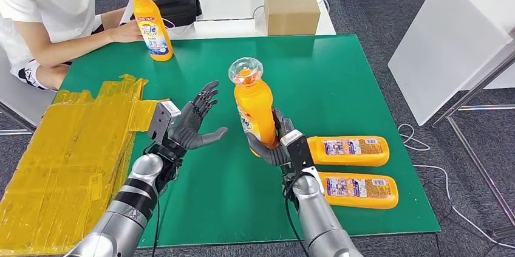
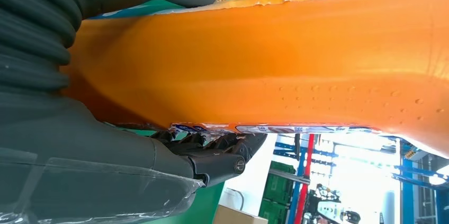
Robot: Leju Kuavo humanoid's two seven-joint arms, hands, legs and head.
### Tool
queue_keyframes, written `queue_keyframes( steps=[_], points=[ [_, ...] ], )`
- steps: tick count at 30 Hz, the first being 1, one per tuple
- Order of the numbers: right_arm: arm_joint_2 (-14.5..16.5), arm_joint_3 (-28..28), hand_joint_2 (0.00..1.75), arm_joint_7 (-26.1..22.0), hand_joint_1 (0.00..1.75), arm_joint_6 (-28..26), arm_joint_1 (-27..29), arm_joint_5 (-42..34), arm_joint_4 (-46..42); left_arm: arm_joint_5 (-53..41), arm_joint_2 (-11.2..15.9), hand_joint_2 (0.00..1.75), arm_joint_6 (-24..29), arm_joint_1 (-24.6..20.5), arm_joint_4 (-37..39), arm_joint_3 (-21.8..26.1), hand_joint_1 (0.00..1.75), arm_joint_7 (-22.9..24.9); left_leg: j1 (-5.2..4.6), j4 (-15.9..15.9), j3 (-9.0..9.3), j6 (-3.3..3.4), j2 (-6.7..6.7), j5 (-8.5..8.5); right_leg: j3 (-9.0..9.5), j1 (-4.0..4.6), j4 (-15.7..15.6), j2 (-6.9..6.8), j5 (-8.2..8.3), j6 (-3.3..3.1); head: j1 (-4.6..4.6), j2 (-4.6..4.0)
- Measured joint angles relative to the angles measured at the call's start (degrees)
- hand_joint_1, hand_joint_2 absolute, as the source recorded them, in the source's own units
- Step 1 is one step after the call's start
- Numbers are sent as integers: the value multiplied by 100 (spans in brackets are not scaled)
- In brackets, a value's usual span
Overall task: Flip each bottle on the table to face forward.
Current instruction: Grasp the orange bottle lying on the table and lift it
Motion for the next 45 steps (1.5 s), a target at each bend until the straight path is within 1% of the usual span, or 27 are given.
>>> queue_keyframes(
  steps=[19,21,22,24,25,26,27,28,29,31,35,38,45],
  points=[
    [0,0,175,0,175,0,-23,0,16,0,2,175,0,-12,21,0,0,-1,0,0,0,0,0,0,0,0,0,0,0,0,0,0],
    [4,12,175,18,175,-104,-27,94,20,54,1,175,-60,-10,21,1,0,-32,0,0,-1,0,0,0,0,0,0,0,0,0,1,0],
    [18,72,175,91,175,-357,-46,183,39,153,-11,175,-147,4,7,3,0,-67,0,0,-2,0,0,0,0,0,1,0,0,0,1,0],
    [81,453,175,344,175,-1320,-150,82,154,422,-83,175,-314,84,-107,-3,0,-97,0,-1,-6,0,2,0,-3,0,3,1,0,0,1,0],
    [110,828,175,474,175,-1881,-247,-222,252,541,-136,175,-351,142,-201,-21,0,-72,1,-1,-7,0,2,0,-6,0,3,2,0,0,1,0],
    [125,1250,175,549,175,-2307,-360,-588,357,617,-184,175,-344,198,-295,-46,0,-33,1,-1,-7,0,3,0,-8,1,2,2,0,0,2,0],
    [128,1677,175,575,175,-2569,-478,-902,461,671,-216,175,-329,243,-373,-74,0,-4,1,-1,-7,0,4,0,-11,1,2,3,0,0,1,0],
    [124,2074,175,579,175,-2719,-581,-1123,564,717,-235,175,-313,276,-437,-100,0,13,1,0,-6,0,4,0,-12,1,2,4,0,0,0,0],
    [122,2362,175,565,175,-2774,-655,-1217,649,751,-243,175,-298,299,-484,-119,0,20,2,0,-6,-1,4,0,-12,2,1,4,0,0,-1,0],
    [124,2727,175,527,175,-2811,-730,-1289,772,792,-250,175,-278,325,-546,-138,0,27,2,0,-6,-1,-1,1,-12,2,1,0,-1,-1,-1,0],
    [116,3133,175,472,175,-2845,-823,-1339,972,833,-242,175,-267,366,-616,-141,0,33,2,-1,-11,-2,-6,2,-12,2,2,-7,-1,-1,-1,0],
    [92,3259,175,423,175,-2836,-893,-1338,1078,866,-231,175,-264,391,-645,-142,0,31,-1,0,-11,-2,-2,2,-12,1,1,-5,0,-1,1,0],
    [79,3361,175,408,175,-2831,-959,-1278,1199,910,-207,175,-244,435,-654,-142,0,23,-3,1,-11,-2,-2,1,-12,0,0,-6,0,0,1,0]
  ],
)
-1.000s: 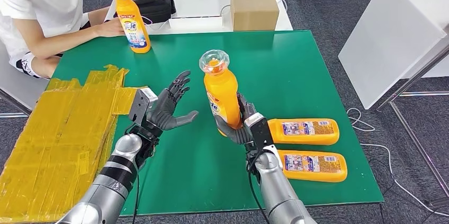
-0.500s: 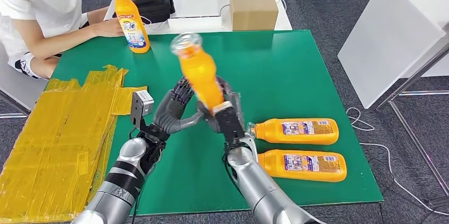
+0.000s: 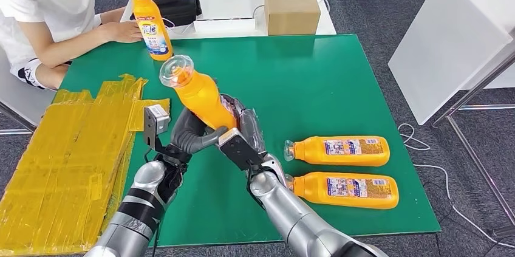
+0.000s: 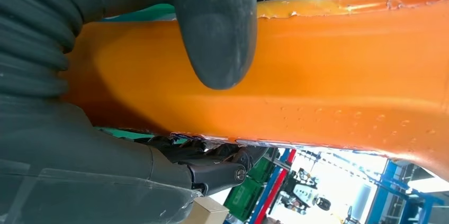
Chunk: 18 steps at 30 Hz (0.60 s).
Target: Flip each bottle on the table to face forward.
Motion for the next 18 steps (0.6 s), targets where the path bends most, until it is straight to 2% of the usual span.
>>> queue_keyframes(
  steps=[18],
  points=[
    [-7,547,175,254,175,-164,-38,44,85,293,28,175,316,74,-95,88,0,21,2,0,0,0,1,0,0,1,0,0,0,0,1,0]
  ],
)
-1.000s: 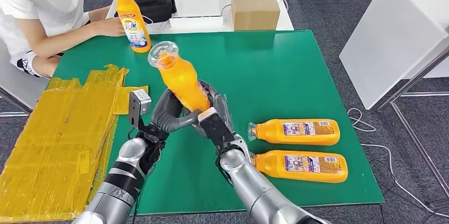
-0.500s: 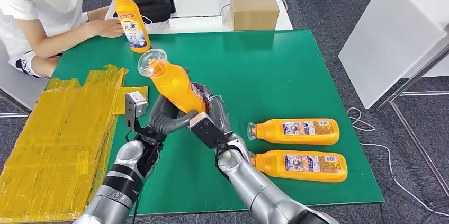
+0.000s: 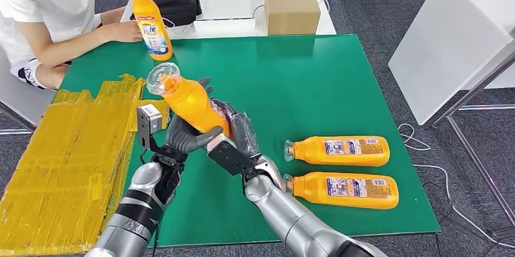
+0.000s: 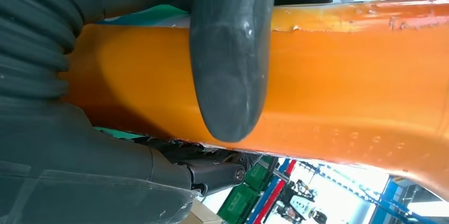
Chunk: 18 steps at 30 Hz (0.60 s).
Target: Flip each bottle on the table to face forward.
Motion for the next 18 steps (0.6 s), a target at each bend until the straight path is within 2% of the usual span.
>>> queue_keyframes(
  steps=[4,8,18],
  points=[
    [-2,60,175,26,175,-16,-8,-9,10,34,0,175,21,25,-27,28,3,22,0,0,0,0,0,0,0,0,0,0,0,0,-1,0],
    [-1,154,175,75,175,-78,-30,-66,21,158,-2,175,118,50,-78,76,175,103,0,0,0,0,0,0,0,0,0,0,0,0,-1,0],
    [3,346,175,83,175,-162,-85,-197,92,235,-42,175,251,123,-192,158,175,173,0,0,0,0,1,0,-1,0,0,0,0,0,-1,0]
  ],
)
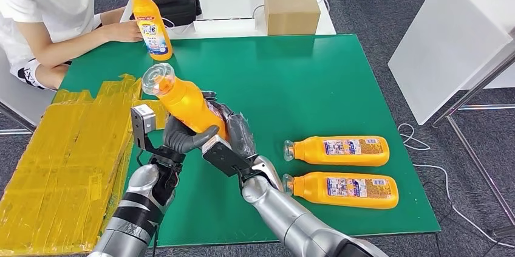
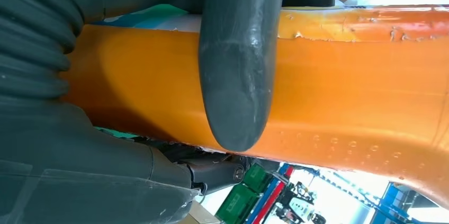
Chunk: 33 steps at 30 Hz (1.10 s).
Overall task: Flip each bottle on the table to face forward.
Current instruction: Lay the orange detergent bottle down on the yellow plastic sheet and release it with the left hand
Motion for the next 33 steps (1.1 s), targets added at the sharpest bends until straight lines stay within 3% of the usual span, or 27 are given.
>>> queue_keyframes(
  steps=[23,24,27,28,30,33],
  points=[
    [20,-222,175,-57,175,-161,28,526,-250,-168,-26,175,303,134,-425,73,175,-66,0,0,0,0,-1,0,1,0,0,0,0,0,1,0],
    [20,-229,175,-57,165,-161,30,527,-257,-169,-27,175,305,134,-428,73,175,-66,0,0,0,0,-1,0,1,0,0,0,0,0,0,0],
    [21,-248,175,-57,34,-161,41,541,-271,-177,-32,175,318,133,-429,78,175,-66,0,0,0,0,-1,0,1,0,0,0,0,0,-1,0],
    [21,-255,175,-59,0,-163,55,569,-279,-199,-32,175,342,133,-434,81,175,-69,0,0,0,0,-1,0,1,0,0,0,0,0,-1,0],
    [19,-302,175,-85,0,-165,130,739,-336,-385,-32,175,557,131,-475,108,175,-107,0,0,-1,0,-1,0,1,0,0,-1,0,0,1,0],
    [18,-546,175,-133,0,-5,449,1397,-724,-1104,-25,175,1458,94,-629,308,175,-168,1,0,-1,0,2,-1,-1,0,1,5,0,0,1,0]
  ],
)
